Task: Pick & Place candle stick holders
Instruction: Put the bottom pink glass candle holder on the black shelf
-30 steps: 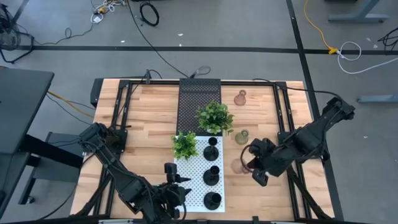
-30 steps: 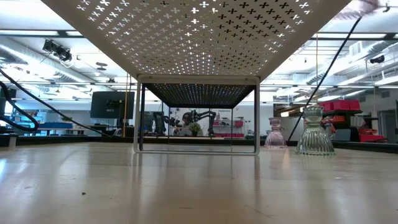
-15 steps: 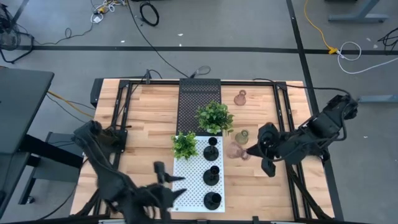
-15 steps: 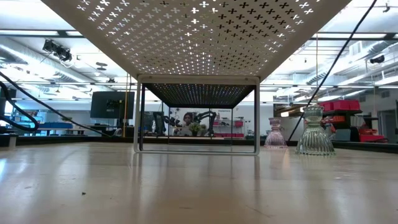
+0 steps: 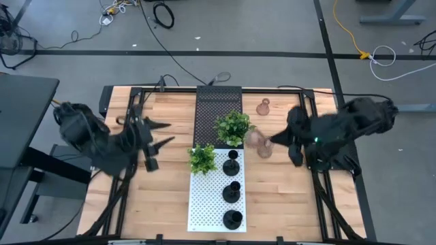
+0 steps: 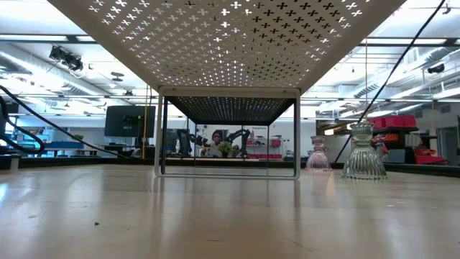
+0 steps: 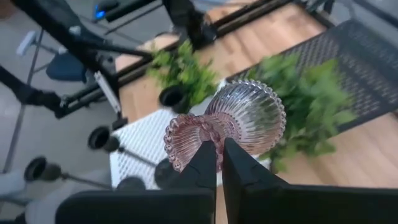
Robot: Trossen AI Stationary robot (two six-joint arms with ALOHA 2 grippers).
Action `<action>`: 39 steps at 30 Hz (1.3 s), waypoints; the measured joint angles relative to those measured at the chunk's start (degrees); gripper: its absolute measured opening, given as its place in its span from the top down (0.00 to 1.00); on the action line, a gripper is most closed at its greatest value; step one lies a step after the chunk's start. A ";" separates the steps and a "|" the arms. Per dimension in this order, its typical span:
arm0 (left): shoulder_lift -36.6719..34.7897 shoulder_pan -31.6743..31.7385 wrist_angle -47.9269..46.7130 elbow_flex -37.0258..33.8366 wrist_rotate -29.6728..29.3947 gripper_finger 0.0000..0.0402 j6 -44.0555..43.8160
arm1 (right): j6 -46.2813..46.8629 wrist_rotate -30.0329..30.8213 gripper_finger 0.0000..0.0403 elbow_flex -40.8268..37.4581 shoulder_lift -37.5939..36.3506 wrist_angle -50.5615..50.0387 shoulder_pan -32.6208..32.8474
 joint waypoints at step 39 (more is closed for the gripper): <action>0.42 39.35 33.25 -12.28 47.39 0.61 24.29 | -22.50 -33.74 1.00 3.66 8.19 13.23 -28.03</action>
